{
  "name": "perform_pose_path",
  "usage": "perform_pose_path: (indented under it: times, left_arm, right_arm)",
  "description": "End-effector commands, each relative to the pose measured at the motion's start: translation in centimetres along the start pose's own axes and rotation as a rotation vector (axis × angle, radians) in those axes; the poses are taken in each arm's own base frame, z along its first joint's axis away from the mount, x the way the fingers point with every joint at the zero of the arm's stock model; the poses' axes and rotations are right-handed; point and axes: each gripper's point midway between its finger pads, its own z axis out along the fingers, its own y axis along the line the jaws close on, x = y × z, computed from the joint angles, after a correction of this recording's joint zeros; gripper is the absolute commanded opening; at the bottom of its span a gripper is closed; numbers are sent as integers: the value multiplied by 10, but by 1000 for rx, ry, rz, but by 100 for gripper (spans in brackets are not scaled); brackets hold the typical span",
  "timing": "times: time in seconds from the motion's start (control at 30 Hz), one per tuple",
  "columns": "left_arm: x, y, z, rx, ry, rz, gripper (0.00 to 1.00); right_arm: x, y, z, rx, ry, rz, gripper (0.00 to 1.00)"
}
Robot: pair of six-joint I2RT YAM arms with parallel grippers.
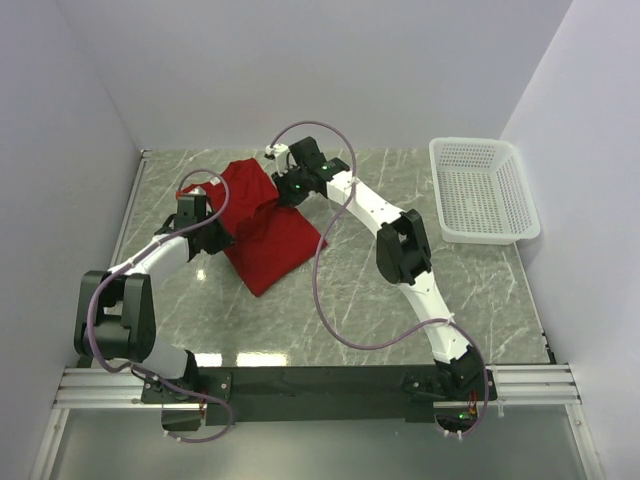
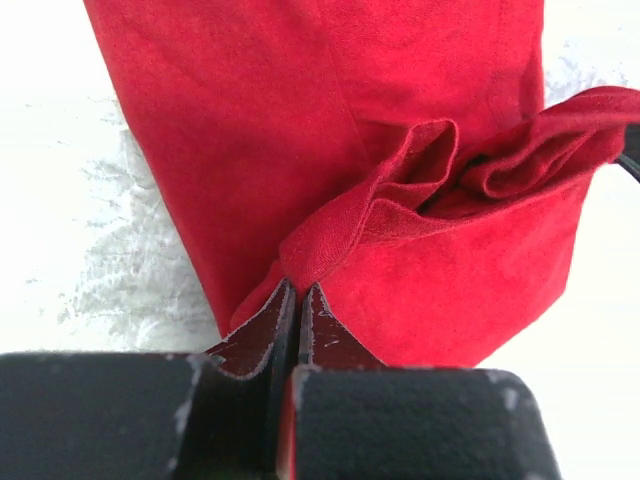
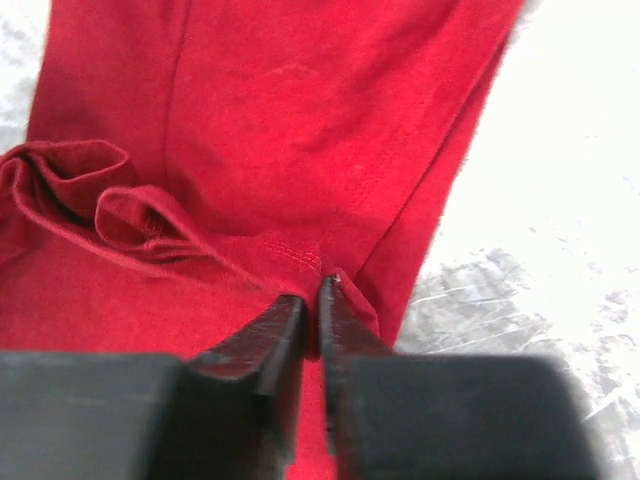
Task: Fold and stack the t-shirts
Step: Fold the tshirt
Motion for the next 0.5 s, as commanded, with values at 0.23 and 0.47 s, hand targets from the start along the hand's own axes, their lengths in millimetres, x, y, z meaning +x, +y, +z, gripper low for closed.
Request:
perform_pose_path:
  times: [0.23,0.47]
  left_arm:
    - [-65,-5,-14,-57,-210,3,56]
    - [-103,-10,-52,-125,-324,92,67]
  right_arm:
    - [-84,-33,-39,284,-257,91,65]
    - [-72,8,-79,-20,-218,-39,71]
